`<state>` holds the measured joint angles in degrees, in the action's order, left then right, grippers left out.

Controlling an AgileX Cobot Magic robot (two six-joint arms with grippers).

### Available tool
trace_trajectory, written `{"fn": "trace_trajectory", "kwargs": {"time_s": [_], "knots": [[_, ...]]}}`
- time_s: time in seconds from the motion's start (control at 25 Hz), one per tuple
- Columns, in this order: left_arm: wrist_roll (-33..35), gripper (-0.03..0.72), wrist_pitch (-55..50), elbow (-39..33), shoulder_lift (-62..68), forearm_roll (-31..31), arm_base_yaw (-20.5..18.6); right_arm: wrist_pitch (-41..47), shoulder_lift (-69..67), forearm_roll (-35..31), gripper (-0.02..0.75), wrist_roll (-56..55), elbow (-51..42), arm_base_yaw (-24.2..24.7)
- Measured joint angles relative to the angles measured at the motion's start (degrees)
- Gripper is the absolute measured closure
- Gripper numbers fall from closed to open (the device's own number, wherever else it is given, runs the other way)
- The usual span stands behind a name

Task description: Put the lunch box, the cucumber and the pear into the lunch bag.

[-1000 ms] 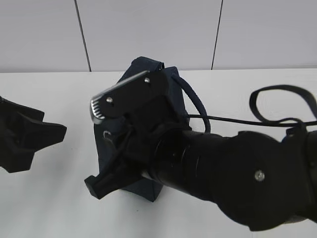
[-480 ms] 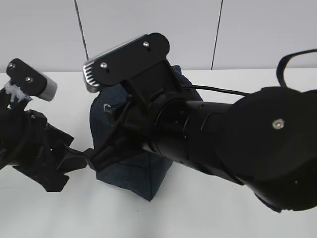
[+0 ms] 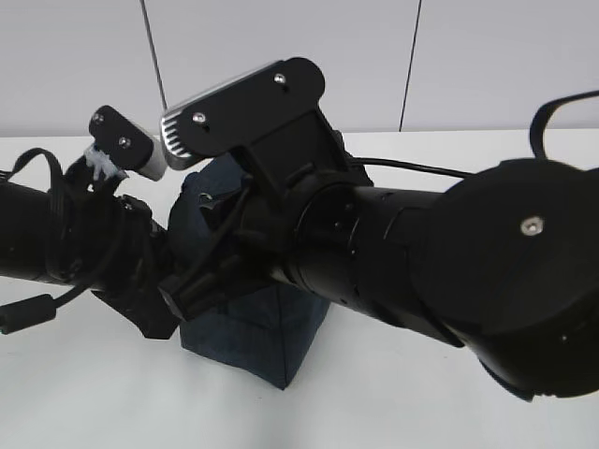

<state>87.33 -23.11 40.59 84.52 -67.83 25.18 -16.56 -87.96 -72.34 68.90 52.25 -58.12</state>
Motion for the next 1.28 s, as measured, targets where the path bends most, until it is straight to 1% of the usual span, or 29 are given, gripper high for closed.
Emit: {"fn": "trace_trajectory", "kwargs": {"time_s": [0.04, 0.08, 0.12, 0.2, 0.28, 0.36, 0.52, 0.64, 0.8, 0.84, 0.92, 1.12, 1.28], "knots": [[1.3, 0.485, -0.4, 0.0, 1.1, -1.4, 0.0, 0.0, 0.0, 0.0, 0.732, 0.0, 0.0, 0.0], [2.6, 0.573, -1.0, 0.1, 2.0, -2.8, 0.0, 0.0, 0.0, -0.1, 0.732, 0.1, 0.0, 0.0], [3.5, 0.627, -1.4, 0.3, 2.5, -3.8, 0.0, 0.0, 0.0, -0.2, 0.732, 0.2, 0.0, 0.0], [4.3, 0.669, -1.7, 0.5, 3.2, -4.9, 0.0, 0.0, 0.0, -0.7, 0.732, 0.7, 0.5, 0.0], [4.5, 0.681, -1.7, 0.5, 3.3, -5.3, 0.0, -0.7, 0.0, -2.3, 0.732, 2.3, 1.6, 0.0], [4.6, 0.685, -1.7, 0.5, 3.3, -5.3, 0.0, -2.9, 0.0, -5.3, 0.732, 5.7, 3.1, 0.0], [4.6, 0.687, -1.8, 0.6, 3.3, -5.9, 0.0, -6.6, -0.2, -15.5, 0.732, 16.8, 7.2, 0.4], [4.6, 0.69, -2.3, 0.9, 3.3, -6.3, 0.0, -7.3, -0.7, -23.3, 0.732, 24.2, 10.6, 2.0], [4.6, 0.694, -2.8, 1.2, 3.3, -7.2, 0.0, -5.8, -0.9, -33.8, 0.732, 30.9, 14.2, 6.5], [4.6, 0.694, -2.8, 1.3, 3.3, -7.4, 0.0, -5.1, -0.9, -35.0, 0.732, 31.7, 14.5, 7.8], [4.6, 0.694, -2.8, 1.5, 3.3, -7.6, 0.0, -4.3, -0.9, -35.3, 0.732, 32.5, 14.7, 9.0], [4.6, 0.696, -2.8, 1.5, 3.3, -7.4, 0.0, -3.6, -2.5, -35.3, 0.732, 35.8, 15.3, 9.9], [4.6, 0.697, -2.7, 0.8, 3.4, -7.2, 0.0, -3.4, -4.4, -35.3, 0.732, 36.3, 15.8, 11.2]]}}
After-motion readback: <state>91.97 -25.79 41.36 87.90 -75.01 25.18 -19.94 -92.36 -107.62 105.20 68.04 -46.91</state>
